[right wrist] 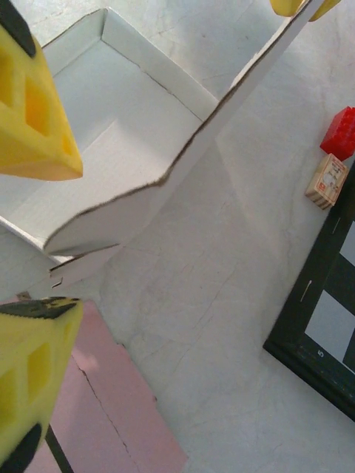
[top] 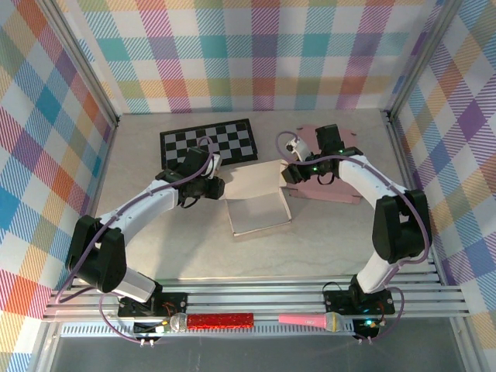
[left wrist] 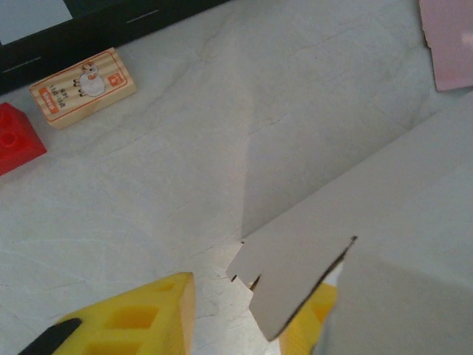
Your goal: Fold the paper box
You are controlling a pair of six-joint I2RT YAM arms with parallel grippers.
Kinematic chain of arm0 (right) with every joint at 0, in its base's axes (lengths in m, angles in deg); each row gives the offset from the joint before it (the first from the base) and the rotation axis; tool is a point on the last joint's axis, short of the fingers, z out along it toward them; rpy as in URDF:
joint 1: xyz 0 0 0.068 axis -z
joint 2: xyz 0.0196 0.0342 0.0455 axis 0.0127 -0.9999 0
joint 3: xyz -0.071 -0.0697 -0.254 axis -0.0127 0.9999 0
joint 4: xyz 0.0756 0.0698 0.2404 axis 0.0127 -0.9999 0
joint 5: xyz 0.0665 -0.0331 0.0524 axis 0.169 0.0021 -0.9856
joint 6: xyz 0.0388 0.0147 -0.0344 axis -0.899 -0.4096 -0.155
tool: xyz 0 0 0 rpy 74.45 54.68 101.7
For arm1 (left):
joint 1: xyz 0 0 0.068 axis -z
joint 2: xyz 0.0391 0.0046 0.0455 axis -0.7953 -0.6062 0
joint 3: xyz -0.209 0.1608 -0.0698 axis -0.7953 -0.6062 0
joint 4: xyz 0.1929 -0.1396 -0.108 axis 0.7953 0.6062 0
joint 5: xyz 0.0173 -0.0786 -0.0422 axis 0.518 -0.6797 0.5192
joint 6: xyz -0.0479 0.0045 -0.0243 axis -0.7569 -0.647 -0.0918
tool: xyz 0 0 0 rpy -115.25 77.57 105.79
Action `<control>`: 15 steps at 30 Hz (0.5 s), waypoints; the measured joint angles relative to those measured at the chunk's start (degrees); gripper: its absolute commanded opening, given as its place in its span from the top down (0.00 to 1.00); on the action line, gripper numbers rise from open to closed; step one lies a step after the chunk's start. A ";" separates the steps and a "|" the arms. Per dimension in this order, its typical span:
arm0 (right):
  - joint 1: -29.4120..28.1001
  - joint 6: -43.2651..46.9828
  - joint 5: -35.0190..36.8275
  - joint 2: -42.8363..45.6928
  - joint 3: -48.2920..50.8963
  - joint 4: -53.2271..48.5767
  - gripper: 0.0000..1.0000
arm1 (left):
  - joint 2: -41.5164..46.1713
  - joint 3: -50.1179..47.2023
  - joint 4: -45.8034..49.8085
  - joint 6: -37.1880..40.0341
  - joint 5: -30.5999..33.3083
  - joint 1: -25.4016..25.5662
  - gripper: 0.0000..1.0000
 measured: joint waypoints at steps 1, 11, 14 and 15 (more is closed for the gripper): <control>0.00 -0.04 0.00 -0.31 -0.35 -0.17 0.60 | 0.00 0.00 0.00 0.13 -0.17 0.00 0.74; -0.28 -0.39 0.07 -3.04 -4.46 -2.38 0.73 | -0.37 1.20 -0.02 0.13 -0.57 0.00 0.85; -0.48 -0.42 0.09 -3.08 -4.57 -3.23 0.76 | -0.61 1.55 -0.02 0.11 -0.57 0.00 0.88; -0.59 -0.44 0.11 -3.10 -4.57 -3.54 0.77 | -0.72 1.60 -0.02 0.11 -0.57 0.00 0.90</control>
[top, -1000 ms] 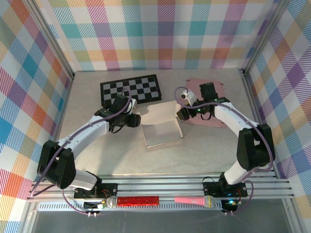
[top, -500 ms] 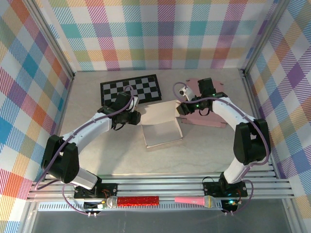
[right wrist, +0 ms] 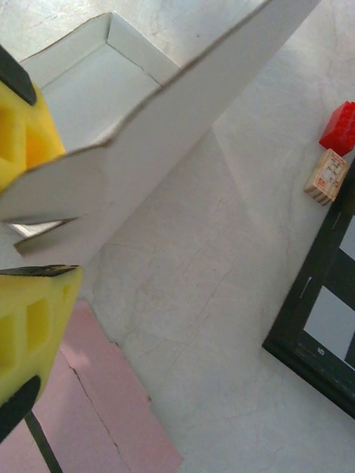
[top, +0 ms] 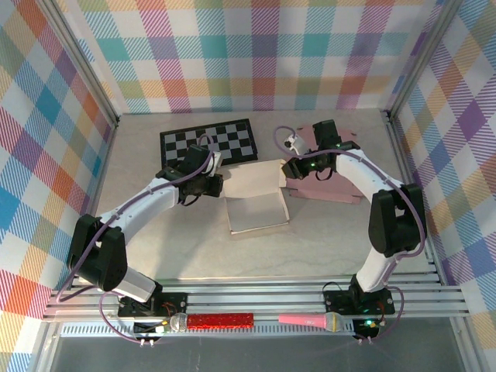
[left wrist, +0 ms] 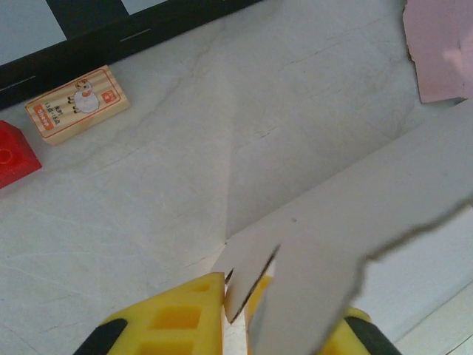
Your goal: Fold the paper box
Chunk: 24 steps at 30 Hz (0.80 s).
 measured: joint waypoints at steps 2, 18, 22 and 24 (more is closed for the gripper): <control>-0.22 -0.15 0.26 0.00 0.00 -0.39 0.78 | -0.13 0.22 0.02 -0.07 0.02 0.00 0.91; -2.62 -3.06 4.55 -1.73 -3.61 -1.81 0.82 | -0.81 0.70 -1.22 -1.60 0.66 0.00 0.92; -3.06 -3.52 5.62 -2.75 -4.39 -2.08 0.95 | -1.18 0.87 -1.31 -1.79 1.09 0.00 0.92; -3.48 -4.26 6.62 -3.43 -5.14 -2.34 1.00 | -1.42 1.40 -1.22 -2.16 1.66 0.00 0.92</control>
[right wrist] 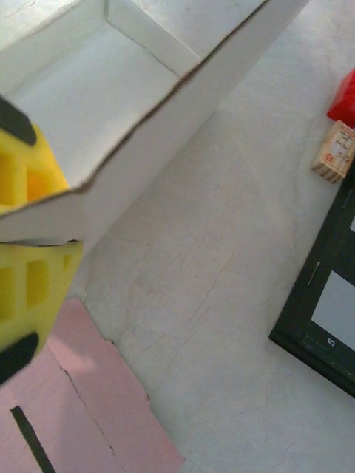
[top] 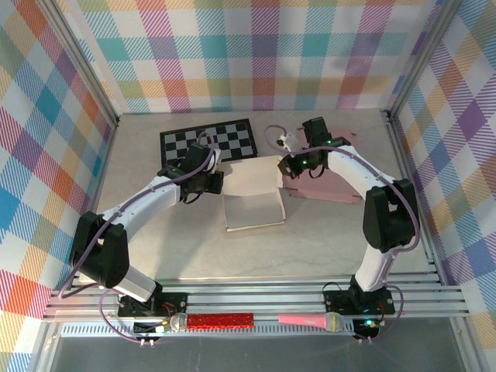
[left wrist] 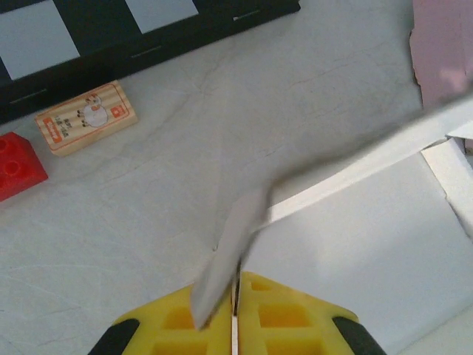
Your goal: Fold the paper box
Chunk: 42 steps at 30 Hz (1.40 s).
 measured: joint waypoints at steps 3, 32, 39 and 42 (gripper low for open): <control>-1.16 -2.14 2.75 -0.70 -1.49 -0.68 1.00 | -1.11 1.38 0.02 -1.25 1.44 -0.07 0.92; -17.35 -38.84 38.77 6.54 14.75 25.38 1.00 | 1.14 -8.46 -18.36 -15.30 8.39 -0.59 0.97; -20.15 -39.26 43.23 9.25 23.30 37.22 1.00 | 5.73 -17.05 -29.11 -16.17 7.82 -0.66 0.98; -20.85 -39.95 44.94 9.46 25.20 40.15 1.00 | 6.64 -19.50 -32.92 -16.59 7.50 -0.63 0.98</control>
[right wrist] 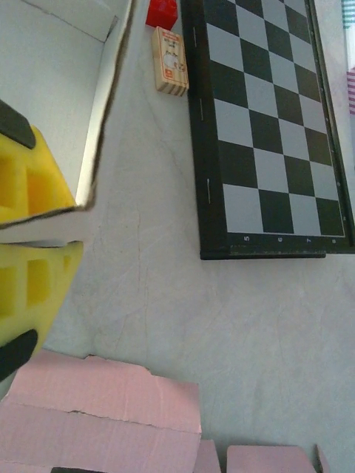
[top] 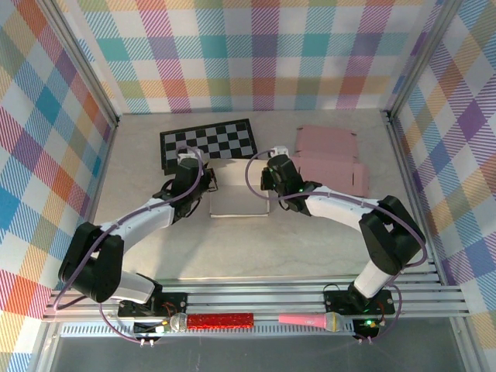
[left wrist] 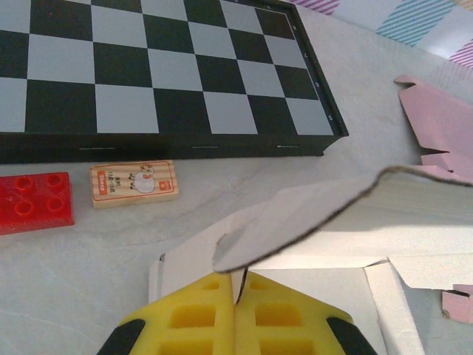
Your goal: Fold the paper box
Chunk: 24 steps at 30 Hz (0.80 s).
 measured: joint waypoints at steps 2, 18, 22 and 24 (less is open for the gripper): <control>-0.70 -0.72 1.25 0.28 0.76 1.25 1.00 | 0.48 -1.22 -2.19 -0.46 -0.11 -0.02 0.98; -6.64 -6.88 14.40 -2.43 -1.68 2.27 1.00 | 0.90 -8.46 -15.93 -3.02 0.52 -0.46 0.97; -7.96 -7.89 17.07 -3.37 -2.03 2.19 1.00 | 0.90 -10.03 -17.64 -4.07 0.48 -0.59 0.97; -8.46 -8.13 17.70 -3.37 -1.81 2.23 1.00 | 0.90 -11.06 -18.05 -4.48 0.13 -0.59 0.97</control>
